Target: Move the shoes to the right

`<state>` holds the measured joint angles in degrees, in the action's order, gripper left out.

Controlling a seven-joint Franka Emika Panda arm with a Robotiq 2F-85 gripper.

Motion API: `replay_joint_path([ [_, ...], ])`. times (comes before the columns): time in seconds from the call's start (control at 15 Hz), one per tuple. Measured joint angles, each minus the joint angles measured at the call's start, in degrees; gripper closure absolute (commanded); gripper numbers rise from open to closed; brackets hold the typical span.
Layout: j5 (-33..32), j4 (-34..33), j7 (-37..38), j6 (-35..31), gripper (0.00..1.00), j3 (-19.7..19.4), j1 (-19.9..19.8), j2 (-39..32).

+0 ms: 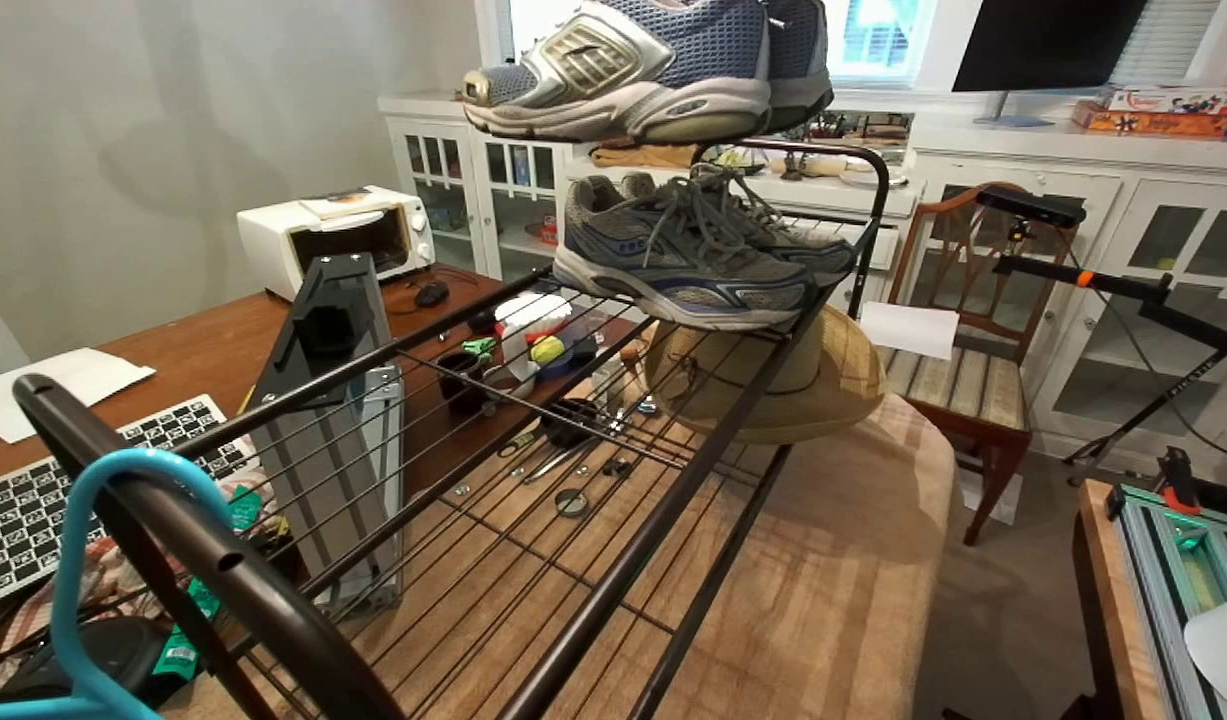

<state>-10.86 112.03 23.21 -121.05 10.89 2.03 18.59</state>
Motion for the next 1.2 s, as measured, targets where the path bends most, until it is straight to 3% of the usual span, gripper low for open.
replay_joint_path([
  [0.67, -0.2, -2.5, 2.7, -2.0, 0.96, -3.9, -4.7, -4.9],
  [1.2, -2.0, -3.3, 1.8, -9.0, 0.96, -8.1, -7.0, -8.1],
])
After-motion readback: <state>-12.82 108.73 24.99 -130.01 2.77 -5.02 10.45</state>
